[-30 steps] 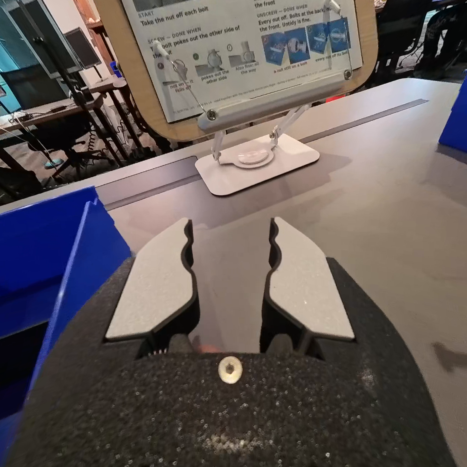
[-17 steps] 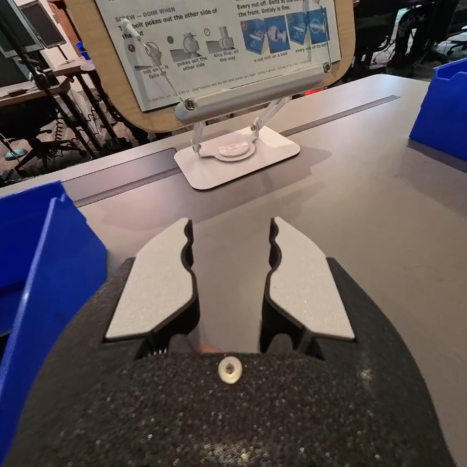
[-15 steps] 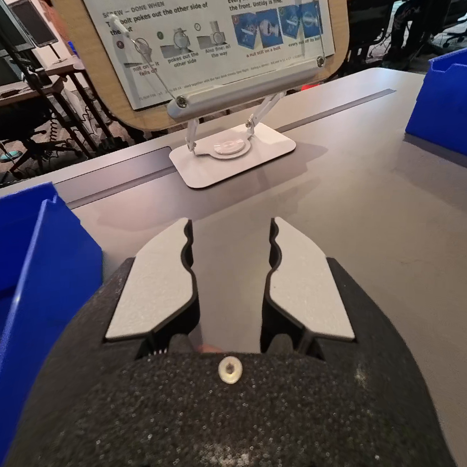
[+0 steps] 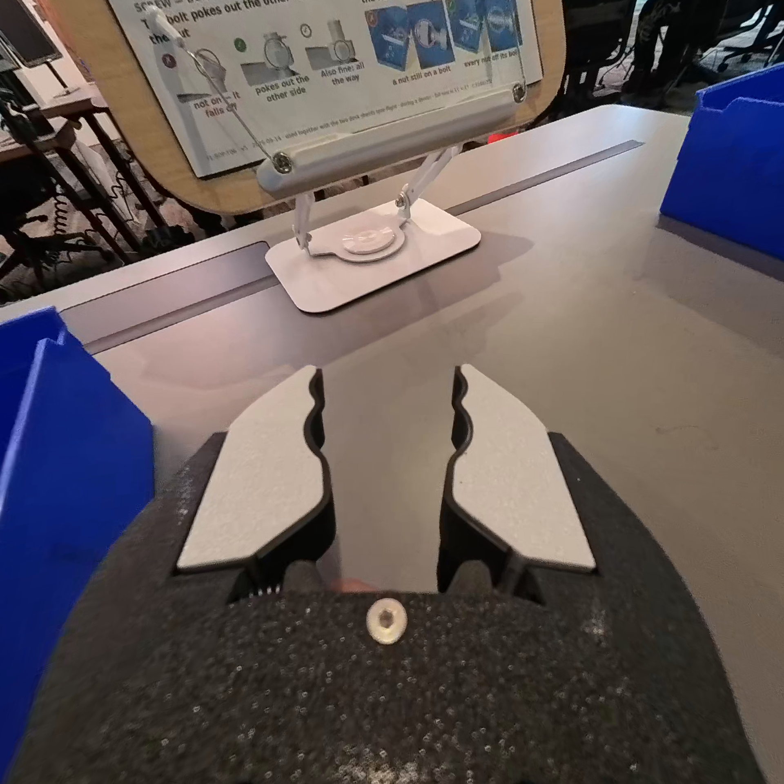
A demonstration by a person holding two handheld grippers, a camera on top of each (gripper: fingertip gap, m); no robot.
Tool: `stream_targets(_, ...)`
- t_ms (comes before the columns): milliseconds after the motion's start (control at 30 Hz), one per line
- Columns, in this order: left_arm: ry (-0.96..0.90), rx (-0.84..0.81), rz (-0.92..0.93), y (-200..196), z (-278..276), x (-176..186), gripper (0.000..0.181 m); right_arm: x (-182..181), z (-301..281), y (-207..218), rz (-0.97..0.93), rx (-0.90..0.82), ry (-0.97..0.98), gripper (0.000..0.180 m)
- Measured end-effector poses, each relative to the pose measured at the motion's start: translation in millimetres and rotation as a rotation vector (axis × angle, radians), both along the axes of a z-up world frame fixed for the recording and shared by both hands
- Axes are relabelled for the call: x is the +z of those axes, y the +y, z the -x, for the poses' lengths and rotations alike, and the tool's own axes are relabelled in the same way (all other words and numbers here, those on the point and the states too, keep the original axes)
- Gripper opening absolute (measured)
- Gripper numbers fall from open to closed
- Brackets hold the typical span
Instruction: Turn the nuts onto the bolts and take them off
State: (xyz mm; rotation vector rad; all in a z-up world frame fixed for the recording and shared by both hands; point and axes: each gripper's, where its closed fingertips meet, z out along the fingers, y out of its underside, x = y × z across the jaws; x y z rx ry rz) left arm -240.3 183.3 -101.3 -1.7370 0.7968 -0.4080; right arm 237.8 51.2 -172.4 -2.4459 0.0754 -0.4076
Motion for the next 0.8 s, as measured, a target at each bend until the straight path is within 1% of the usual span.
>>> stream_targets(200,0.011,-0.005,-0.008,-0.8,-1.2,-0.1,0.058,-13.5,5.6,-16.9,0.143,0.028,0.001,0.018)
stream_targets(367,0.007,-0.003,0.001,-0.1,-0.5,-0.7,0.058,-15.1,6.2,-18.0,0.162,0.023,-0.005,0.018)
stream_targets(400,0.005,-0.003,0.002,0.0,-0.4,-0.5,0.058,-14.1,5.3,-18.2,0.162,0.017,-0.005,0.019)
stream_targets(433,0.002,-0.003,0.003,0.0,-0.3,-0.1,0.058,-9.9,1.6,-19.5,0.158,0.0,-0.029,0.029)
stream_targets(467,0.0,-0.001,0.004,0.2,0.2,0.2,0.058,-0.9,-2.2,-20.3,0.136,-0.017,-0.068,0.039)
stream_targets(500,-0.004,0.0,0.005,0.5,0.9,0.7,0.058,13.4,-5.4,-19.7,0.085,-0.036,-0.114,0.043)
stream_targets(567,-0.01,0.003,0.007,1.2,2.0,1.6,0.058,48.3,-4.5,-18.5,-0.034,-0.072,-0.181,0.059)
stream_targets(600,-0.011,0.006,0.009,1.7,2.5,1.5,0.058,67.6,2.0,-17.0,-0.1,-0.073,-0.198,0.062)
stream_targets(633,-0.012,0.007,0.012,2.2,2.8,1.1,0.058,89.9,13.3,-13.8,-0.19,-0.061,-0.211,0.065)
stream_targets(700,-0.01,0.009,0.016,2.7,2.9,-0.3,0.059,134.9,51.7,-6.3,-0.38,0.0,-0.203,0.065)
stream_targets(800,-0.005,0.011,0.015,3.1,2.9,-1.3,0.058,190.6,130.0,4.0,-0.64,0.145,-0.161,0.059)
